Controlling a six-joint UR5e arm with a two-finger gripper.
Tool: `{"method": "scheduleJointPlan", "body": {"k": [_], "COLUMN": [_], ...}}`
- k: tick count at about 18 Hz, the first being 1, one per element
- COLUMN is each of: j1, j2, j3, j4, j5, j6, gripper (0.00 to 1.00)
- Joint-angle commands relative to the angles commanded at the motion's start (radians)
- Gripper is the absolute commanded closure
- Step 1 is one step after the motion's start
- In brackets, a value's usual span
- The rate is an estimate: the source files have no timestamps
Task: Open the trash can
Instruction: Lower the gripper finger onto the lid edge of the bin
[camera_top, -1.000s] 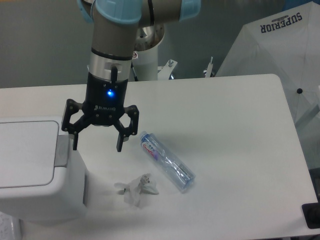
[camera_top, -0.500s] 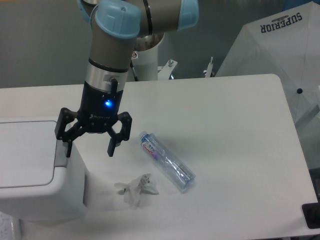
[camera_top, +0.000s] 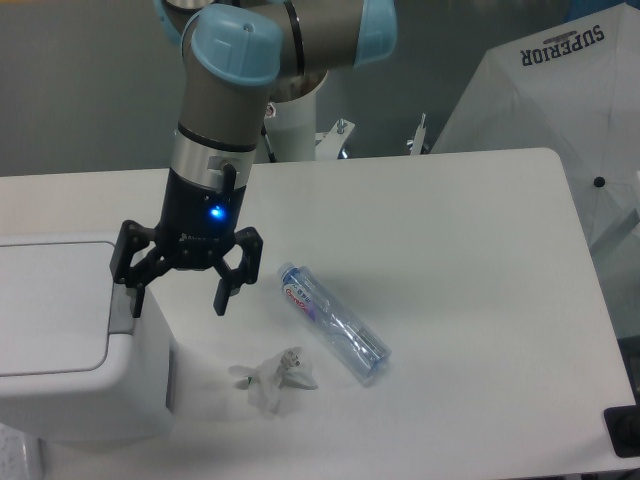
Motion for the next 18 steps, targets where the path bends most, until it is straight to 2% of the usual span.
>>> {"method": "scheduleJointPlan", "body": {"k": [18], "j1": [-0.005], "j2": [-0.014], "j3": [-0.005], "j4": [0.000], "j5": [0.002], "j6": [0.002], "gripper": [0.00]}}
